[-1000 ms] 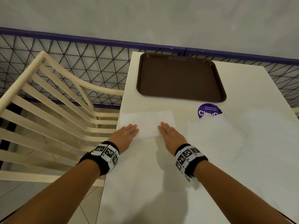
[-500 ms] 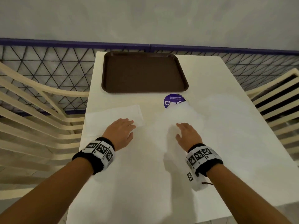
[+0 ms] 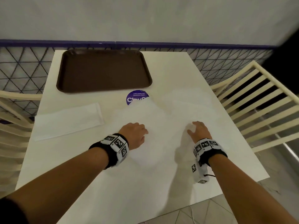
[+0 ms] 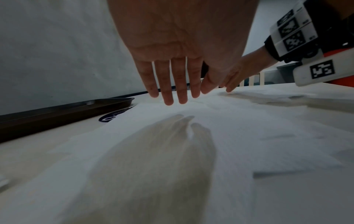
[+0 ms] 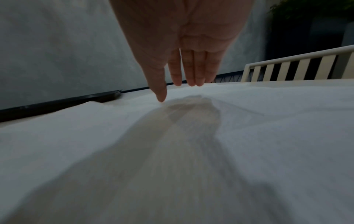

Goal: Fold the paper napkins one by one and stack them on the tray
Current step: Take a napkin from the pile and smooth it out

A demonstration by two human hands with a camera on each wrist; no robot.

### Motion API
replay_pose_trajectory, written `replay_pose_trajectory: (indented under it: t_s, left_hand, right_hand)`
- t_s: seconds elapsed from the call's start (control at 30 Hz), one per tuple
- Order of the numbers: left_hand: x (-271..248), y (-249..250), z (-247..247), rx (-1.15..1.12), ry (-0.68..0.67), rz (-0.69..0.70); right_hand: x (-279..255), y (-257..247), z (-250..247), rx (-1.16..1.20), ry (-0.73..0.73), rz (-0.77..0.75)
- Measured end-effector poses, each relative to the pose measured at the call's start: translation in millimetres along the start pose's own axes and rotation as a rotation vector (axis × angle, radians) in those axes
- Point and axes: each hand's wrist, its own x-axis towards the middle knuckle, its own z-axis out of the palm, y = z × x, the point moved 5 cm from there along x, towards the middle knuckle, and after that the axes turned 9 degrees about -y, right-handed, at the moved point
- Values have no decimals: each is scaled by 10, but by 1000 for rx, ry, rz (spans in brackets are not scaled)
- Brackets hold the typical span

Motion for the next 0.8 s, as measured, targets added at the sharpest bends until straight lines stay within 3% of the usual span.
replay_pose_trajectory:
  t_s: [0.2, 0.53, 0.7, 0.8]
  left_hand:
    - [272, 108, -128, -9, -35, -40]
    - [434, 136, -77, -89, -35, -76]
    - [493, 181, -147, -91, 15, -74]
    - [490, 185, -249, -123, 87, -101]
  right_hand:
    - [373, 79, -184, 26, -4, -60]
    - [564, -20, -188, -310, -35, -186]
    - [544, -72, -250, -452, 33, -235]
    - [445, -169, -364, -380, 205, -307]
